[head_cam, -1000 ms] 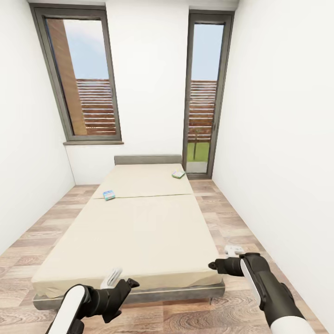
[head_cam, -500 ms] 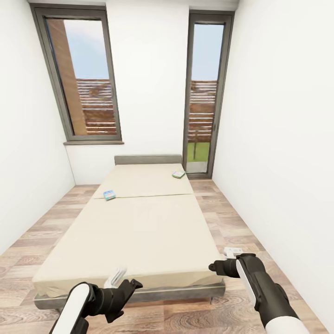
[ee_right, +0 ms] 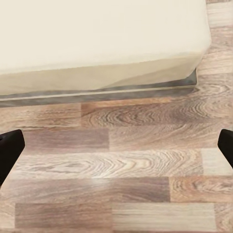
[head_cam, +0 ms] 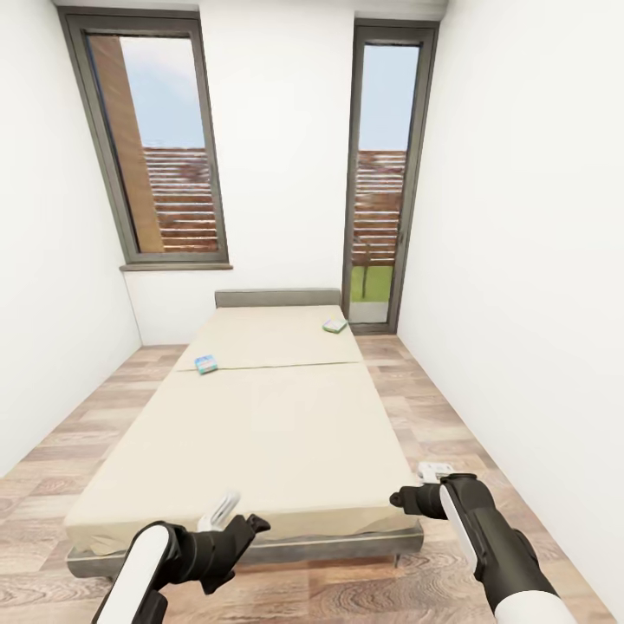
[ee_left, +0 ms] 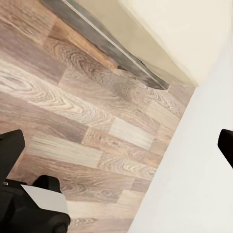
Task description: Put all the toys in the child's room - the three board games (two on the bed and one on the table), the two jigsaw puzzles on the table, and the tennis ball on the table - inside the toy box on the table in the child's room.
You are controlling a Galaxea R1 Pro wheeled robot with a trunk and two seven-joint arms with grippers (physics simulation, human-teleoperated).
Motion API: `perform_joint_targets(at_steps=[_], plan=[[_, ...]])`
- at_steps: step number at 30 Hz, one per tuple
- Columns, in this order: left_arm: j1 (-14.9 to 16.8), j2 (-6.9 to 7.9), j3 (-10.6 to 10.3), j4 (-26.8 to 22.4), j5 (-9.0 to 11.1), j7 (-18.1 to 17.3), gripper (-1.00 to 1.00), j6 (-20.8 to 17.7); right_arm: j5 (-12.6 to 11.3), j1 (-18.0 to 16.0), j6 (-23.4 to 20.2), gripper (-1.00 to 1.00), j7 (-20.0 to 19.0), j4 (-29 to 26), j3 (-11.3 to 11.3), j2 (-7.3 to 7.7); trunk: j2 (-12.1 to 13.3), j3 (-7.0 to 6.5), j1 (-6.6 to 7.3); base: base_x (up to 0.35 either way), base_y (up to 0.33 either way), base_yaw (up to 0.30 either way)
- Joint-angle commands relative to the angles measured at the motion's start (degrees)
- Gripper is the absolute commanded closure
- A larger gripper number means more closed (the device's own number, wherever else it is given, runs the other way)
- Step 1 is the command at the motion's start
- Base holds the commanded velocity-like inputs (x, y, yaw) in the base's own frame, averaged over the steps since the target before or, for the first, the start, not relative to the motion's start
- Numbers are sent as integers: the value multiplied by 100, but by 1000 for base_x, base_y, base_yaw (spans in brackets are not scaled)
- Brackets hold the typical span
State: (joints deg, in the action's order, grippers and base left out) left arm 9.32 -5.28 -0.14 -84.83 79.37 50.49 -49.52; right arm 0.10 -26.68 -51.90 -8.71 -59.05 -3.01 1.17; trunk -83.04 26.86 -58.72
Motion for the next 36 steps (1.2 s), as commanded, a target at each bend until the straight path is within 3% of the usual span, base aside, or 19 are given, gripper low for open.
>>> perform_joint_targets(at_steps=[1, 14, 36], plan=[[5, -2, 2, -6, 52, 60, -100, -5, 4, -3, -25, -100, -21, -6, -7, 0, -3, 7, -1, 121, 9, 0], [4, -7, -18, -51, 52, 22, -100, -5, -1, -3, -20, -100, -15, -16, -6, -3, -3, 7, -1, 175, 3, -28], [4, -8, -13, -152, 79, -21, -100, 11, -1, -3, -13, -100, -17, -27, -7, -3, 37, -11, 21, 20, 0, -39]])
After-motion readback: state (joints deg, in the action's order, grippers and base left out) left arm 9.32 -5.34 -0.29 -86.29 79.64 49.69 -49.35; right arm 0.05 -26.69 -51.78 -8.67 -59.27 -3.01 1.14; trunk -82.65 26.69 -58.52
